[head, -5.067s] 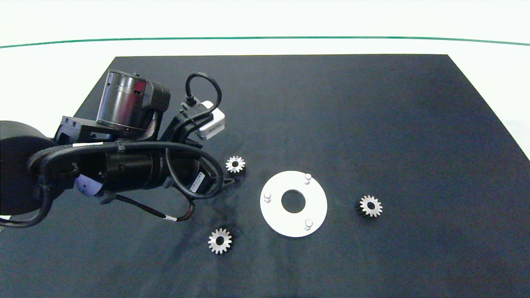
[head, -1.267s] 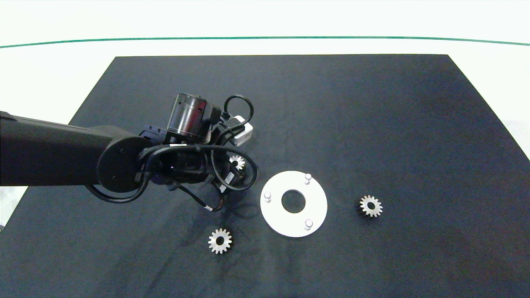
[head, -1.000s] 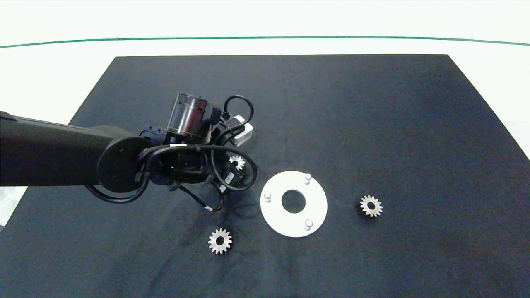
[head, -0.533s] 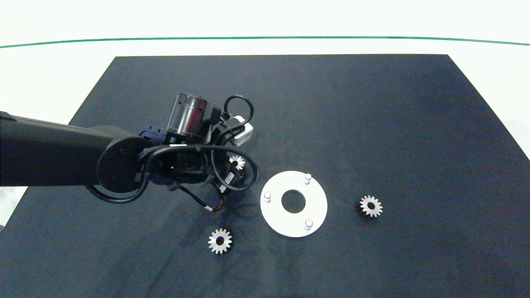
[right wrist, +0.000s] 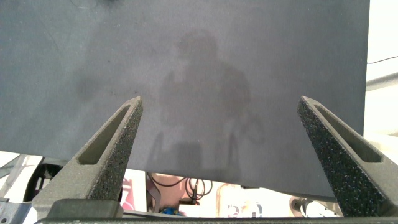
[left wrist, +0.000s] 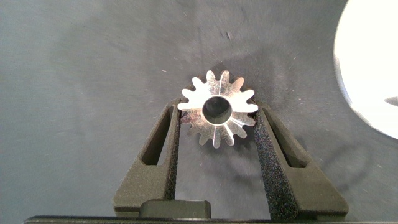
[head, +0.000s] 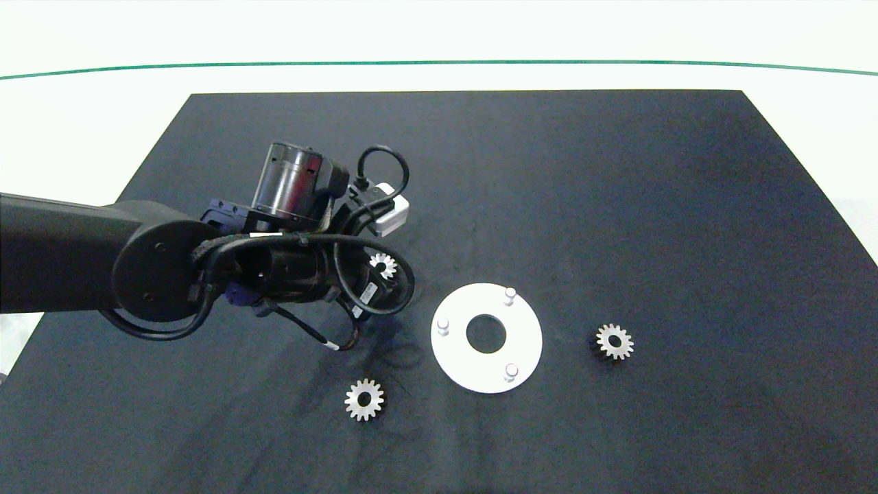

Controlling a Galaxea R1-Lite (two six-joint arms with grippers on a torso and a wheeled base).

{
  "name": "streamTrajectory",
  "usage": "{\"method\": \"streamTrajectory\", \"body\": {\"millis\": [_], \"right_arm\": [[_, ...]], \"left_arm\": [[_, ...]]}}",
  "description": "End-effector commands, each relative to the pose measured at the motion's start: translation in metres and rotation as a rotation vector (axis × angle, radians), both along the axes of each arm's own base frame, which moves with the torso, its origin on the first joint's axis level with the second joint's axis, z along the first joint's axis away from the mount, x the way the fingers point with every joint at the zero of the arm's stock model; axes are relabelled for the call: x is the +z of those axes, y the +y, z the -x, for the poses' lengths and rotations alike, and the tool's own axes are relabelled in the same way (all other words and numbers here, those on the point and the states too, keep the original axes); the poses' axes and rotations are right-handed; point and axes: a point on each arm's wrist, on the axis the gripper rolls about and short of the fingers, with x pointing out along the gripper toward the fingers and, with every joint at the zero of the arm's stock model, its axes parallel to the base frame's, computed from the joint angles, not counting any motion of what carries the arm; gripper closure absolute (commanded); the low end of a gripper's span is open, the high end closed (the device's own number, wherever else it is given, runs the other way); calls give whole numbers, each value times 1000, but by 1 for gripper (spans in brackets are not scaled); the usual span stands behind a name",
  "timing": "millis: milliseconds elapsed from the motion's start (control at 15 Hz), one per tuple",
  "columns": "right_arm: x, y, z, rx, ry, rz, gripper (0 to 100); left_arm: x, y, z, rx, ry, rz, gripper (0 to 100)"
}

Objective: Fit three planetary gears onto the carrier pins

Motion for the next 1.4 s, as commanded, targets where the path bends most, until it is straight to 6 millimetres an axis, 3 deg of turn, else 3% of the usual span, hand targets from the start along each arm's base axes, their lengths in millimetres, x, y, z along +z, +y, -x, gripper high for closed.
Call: {"method": "streamTrajectory", "body": {"millis": [67, 267, 400, 533, 800, 1400], "right_arm": [[-1, 0, 0, 0, 1, 1, 0], [-1, 0, 1, 0, 0, 1, 0], [-1, 0, 2, -1, -6, 1, 0], [-1, 0, 3, -1, -14, 0, 0], [0, 0, 3, -2, -14, 2, 0], [1, 0, 3, 2, -22, 6, 0]], "left_arm": [[22, 10, 27, -10, -21, 23, 100], [38, 8, 69, -75, -10, 43, 100], [38, -1, 88, -91, -3, 20, 100], [30, -11, 91, -103, 13, -8, 100], [12, -28, 76, -85, 18, -38, 100], [14, -47, 80, -99, -8, -37, 100]]}}
